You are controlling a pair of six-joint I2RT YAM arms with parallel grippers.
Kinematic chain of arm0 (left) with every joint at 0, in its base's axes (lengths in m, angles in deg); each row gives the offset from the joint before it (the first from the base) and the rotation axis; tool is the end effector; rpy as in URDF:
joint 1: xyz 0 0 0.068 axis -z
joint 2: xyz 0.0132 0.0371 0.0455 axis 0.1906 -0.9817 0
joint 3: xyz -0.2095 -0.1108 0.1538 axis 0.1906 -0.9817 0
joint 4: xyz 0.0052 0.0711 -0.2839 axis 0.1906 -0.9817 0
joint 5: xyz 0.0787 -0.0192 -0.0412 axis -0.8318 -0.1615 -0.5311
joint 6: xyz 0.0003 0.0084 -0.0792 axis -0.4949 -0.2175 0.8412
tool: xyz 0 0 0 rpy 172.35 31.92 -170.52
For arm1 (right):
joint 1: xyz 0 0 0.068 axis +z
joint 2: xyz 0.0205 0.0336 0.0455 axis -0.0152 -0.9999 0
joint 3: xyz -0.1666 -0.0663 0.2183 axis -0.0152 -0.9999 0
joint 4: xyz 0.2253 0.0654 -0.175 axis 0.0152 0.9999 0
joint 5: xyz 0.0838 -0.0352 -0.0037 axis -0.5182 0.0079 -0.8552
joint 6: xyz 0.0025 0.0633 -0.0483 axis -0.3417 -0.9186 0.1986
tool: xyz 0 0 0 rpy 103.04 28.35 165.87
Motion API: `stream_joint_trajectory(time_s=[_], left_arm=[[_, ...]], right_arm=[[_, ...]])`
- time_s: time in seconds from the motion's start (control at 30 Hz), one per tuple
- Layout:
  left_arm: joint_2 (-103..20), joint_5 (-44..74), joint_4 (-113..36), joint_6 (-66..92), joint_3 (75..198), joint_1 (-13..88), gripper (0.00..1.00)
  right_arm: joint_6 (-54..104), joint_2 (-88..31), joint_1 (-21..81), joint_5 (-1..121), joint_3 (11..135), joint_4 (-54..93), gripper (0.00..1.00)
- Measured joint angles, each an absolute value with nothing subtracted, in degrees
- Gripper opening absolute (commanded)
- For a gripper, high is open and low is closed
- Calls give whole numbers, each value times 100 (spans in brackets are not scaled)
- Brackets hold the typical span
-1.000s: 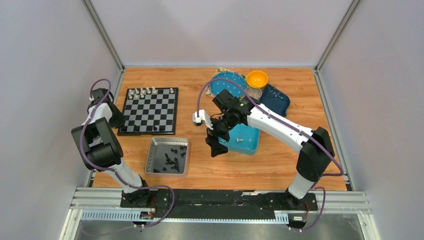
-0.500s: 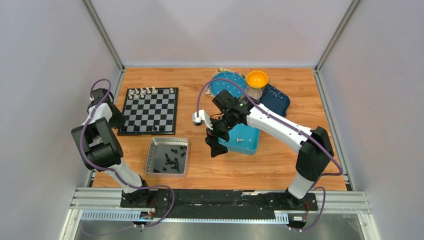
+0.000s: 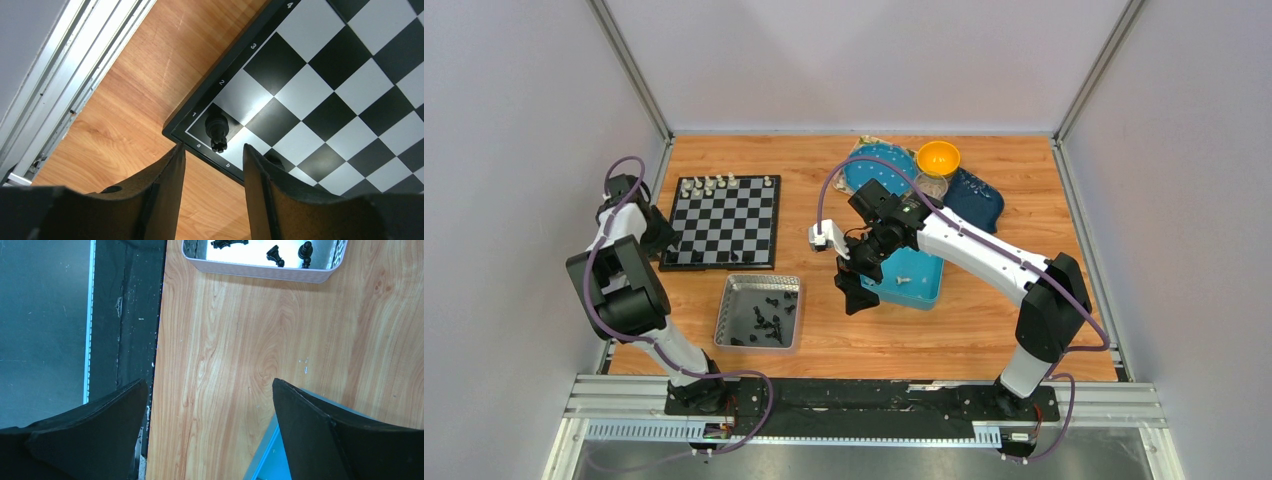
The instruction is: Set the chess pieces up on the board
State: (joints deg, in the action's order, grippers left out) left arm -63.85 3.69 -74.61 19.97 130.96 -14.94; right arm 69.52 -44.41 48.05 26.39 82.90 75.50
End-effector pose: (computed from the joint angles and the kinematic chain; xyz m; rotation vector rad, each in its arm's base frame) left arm 0.3457 0.1723 0.1620 -1.0454 2.5054 0.1121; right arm 0.2291 0.3134 0.2711 -1.9261 1.8227 1.0296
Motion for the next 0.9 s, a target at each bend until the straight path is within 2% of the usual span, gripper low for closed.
stream_joint_trajectory(time_s=[0.17, 0.2, 0.3, 0.7, 0.83, 0.9], left_arm=[[-6149, 493, -7630, 1903, 13253, -1494, 64], [-6027, 568, -7669, 1881, 13251, -1494, 68], [-5494, 900, -7719, 1793, 13207, -1499, 70], [-2801, 3223, -7494, 1745, 11238, -1252, 70], [-1999, 3586, -7529, 1931, 10615, -738, 68], [-1608, 3739, -7431, 2183, 10314, -515, 66]], right_arm=[[6952, -4443, 4805, 2641, 8290, 7552, 99], [6954, -4447, 4805, 2641, 8301, 7561, 99], [6985, -4449, 4805, 2632, 8353, 7572, 99], [7763, -4473, 4811, 2440, 8799, 7399, 99], [7896, -5308, 4855, 2162, 9798, 7729, 80], [7903, -5881, 4890, 1963, 10467, 7911, 76]])
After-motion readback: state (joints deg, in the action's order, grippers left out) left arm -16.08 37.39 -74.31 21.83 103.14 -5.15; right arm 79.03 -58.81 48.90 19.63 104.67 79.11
